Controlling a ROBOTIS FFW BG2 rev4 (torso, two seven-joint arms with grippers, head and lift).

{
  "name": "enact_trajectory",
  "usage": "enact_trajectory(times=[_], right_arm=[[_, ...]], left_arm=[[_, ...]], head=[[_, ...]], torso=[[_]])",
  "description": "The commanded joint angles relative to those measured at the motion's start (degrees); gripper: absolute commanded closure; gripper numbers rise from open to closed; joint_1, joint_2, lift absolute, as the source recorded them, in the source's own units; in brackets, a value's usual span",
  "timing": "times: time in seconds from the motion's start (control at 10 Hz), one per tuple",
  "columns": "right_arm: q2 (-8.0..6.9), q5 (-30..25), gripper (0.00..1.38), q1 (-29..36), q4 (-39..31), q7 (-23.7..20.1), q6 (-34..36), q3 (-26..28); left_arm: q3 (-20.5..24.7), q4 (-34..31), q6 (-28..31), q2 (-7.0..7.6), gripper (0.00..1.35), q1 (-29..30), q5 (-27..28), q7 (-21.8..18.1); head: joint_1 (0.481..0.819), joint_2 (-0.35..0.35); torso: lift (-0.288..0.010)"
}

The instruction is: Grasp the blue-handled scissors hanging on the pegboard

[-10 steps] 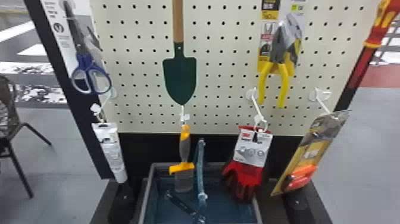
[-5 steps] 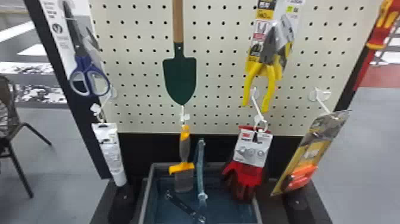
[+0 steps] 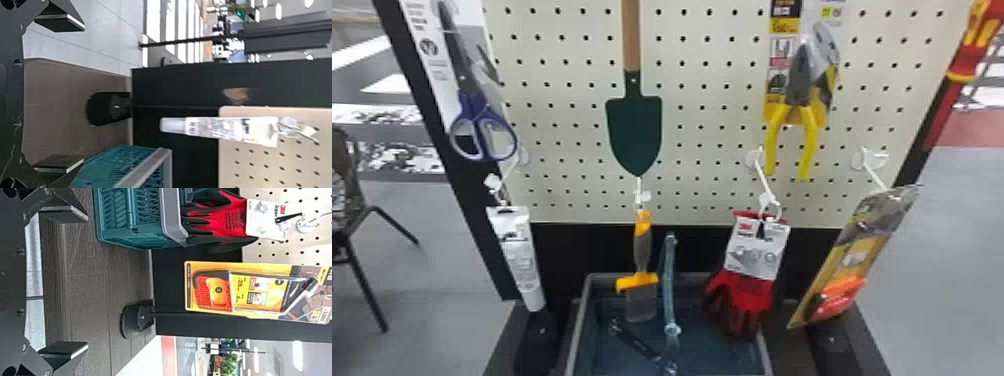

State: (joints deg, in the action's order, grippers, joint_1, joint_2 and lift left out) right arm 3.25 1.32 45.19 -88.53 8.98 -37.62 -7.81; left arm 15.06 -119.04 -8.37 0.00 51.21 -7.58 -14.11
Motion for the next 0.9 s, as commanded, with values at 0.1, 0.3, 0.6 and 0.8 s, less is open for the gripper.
enact_trajectory(times=[0.1,0.3,0.6,0.8], right_arm=[[0.00,0.0,0.16,0.0,0.1,0.0,0.0,0.0],[0.00,0.0,0.16,0.0,0.3,0.0,0.0,0.0],[0.00,0.0,0.16,-0.1,0.3,0.0,0.0,0.0],[0.09,0.0,0.16,-0.1,0.3,0.0,0.0,0.0]], left_arm=[[3.6,-5.6,5.3,-0.15,0.13,-3.7,2.3,-3.8],[5.8,-10.3,10.2,-0.15,0.13,-6.5,4.5,-7.6],[9.6,-15.2,18.1,-0.15,0.13,-13.5,7.8,-16.1],[10.9,-17.3,22.7,-0.15,0.13,-18.6,9.0,-20.7]], head=[[0.549,0.000],[0.549,0.000],[0.549,0.000],[0.549,0.000]], torso=[[-0.100],[-0.100],[-0.100],[-0.100]])
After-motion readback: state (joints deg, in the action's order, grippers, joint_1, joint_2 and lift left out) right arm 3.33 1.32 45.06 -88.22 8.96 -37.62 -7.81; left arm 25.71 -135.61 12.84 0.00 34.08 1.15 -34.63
